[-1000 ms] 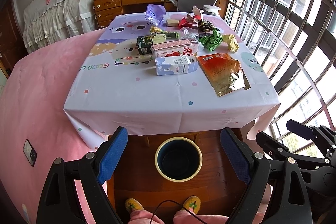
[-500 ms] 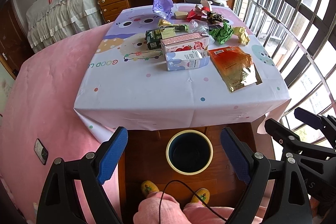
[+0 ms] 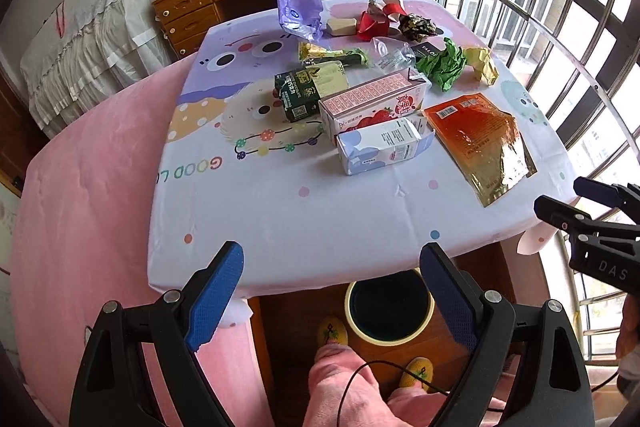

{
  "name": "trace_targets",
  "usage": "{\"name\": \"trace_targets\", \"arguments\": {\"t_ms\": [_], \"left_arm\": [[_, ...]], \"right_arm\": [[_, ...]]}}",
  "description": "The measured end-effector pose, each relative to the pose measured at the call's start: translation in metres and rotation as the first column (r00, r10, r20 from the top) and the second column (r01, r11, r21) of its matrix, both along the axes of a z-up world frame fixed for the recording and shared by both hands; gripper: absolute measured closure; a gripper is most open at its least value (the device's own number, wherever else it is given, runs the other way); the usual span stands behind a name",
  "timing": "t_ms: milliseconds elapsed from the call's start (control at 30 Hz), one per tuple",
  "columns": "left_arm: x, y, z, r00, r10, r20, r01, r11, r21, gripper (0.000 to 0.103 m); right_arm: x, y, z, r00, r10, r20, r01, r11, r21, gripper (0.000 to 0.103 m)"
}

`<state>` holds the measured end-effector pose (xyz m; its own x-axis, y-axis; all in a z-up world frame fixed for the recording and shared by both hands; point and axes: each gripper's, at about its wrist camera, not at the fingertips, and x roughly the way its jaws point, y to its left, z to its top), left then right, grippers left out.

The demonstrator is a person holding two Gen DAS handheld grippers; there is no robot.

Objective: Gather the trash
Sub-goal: 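Reach the right gripper to the orange foil bag and grasp its edge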

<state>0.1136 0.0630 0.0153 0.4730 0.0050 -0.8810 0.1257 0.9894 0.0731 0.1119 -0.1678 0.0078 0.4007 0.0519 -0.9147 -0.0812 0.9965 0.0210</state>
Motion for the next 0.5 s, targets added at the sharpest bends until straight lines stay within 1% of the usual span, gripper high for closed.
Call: {"name": "trace_targets", "arguments": {"t_ms": [167, 267, 400, 500], "left_arm": [[0.057, 0.010, -0.010, 0.997, -0.075, -0.034, 0.075, 0.997, 0.000, 0.011], [0.089, 0.011, -0.018, 0.992, -0.111, -0.051, 0.112, 0.994, 0.005, 0.011], [0.121, 0.010, -0.025, 0.987, -0.148, -0.055, 0.149, 0.989, 0.008, 0.011], [0.141, 0.009, -0.028, 0.985, -0.165, -0.059, 0.165, 0.986, 0.001, 0.011]], "right_arm": [[0.061, -0.025, -0.030, 0.998, -0.045, -0.033, 0.044, 0.999, -0.015, 0.034], [0.089, -0.042, -0.048, 0.995, -0.082, -0.061, 0.082, 0.997, -0.018, 0.034], [0.120, -0.060, -0.072, 0.989, -0.111, -0.097, 0.112, 0.994, 0.002, 0.034], [0.136, -0.063, -0.089, 0.987, -0.103, -0.126, 0.108, 0.994, 0.034, 0.034]]}}
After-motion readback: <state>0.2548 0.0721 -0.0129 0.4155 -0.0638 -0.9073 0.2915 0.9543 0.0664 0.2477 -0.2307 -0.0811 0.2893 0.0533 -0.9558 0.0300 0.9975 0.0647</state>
